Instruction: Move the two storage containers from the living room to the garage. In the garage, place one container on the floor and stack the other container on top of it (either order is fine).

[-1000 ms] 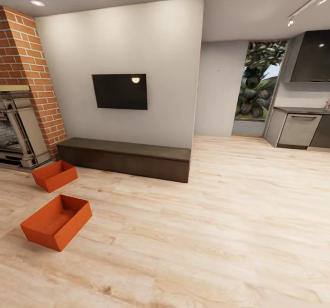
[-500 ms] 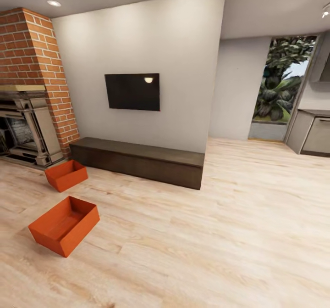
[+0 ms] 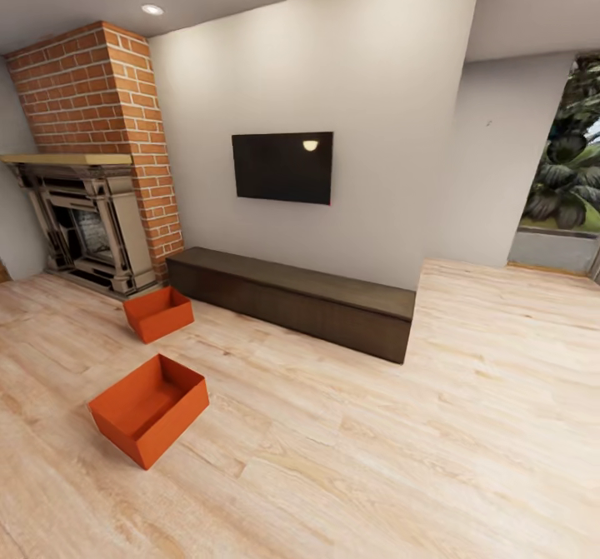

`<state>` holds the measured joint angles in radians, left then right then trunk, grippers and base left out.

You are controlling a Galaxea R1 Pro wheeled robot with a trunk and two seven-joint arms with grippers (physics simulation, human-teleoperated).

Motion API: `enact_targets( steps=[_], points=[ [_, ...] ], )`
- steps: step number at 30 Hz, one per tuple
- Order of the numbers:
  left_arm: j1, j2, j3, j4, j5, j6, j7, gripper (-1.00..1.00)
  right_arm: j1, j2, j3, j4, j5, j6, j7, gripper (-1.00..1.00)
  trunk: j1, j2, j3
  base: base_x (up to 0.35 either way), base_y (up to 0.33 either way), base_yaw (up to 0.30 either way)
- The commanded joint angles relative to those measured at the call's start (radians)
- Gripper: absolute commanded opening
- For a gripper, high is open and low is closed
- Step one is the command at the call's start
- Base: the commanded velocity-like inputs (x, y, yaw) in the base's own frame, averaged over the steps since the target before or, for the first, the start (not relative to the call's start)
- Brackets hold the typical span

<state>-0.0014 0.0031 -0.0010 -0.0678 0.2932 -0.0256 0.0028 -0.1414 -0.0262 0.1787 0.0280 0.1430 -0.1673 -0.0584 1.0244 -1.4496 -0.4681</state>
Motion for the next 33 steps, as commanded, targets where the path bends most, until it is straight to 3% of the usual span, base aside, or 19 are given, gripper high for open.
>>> enact_targets(
  steps=[1,33],
  points=[
    [0.0,0.0,-0.001,0.0,0.004,-0.002,0.0,1.0,-0.001,0.0,0.002,0.003,0.01,-0.004,-0.006,1.0,0.001,0.0,-0.001,0.319,-0.079,0.278],
    [0.0,0.0,-0.001,-0.001,0.004,-0.005,0.0,1.0,-0.001,0.001,0.001,0.003,0.01,-0.004,-0.007,1.0,0.001,0.0,-0.001,0.307,-0.12,0.278]
  ],
)
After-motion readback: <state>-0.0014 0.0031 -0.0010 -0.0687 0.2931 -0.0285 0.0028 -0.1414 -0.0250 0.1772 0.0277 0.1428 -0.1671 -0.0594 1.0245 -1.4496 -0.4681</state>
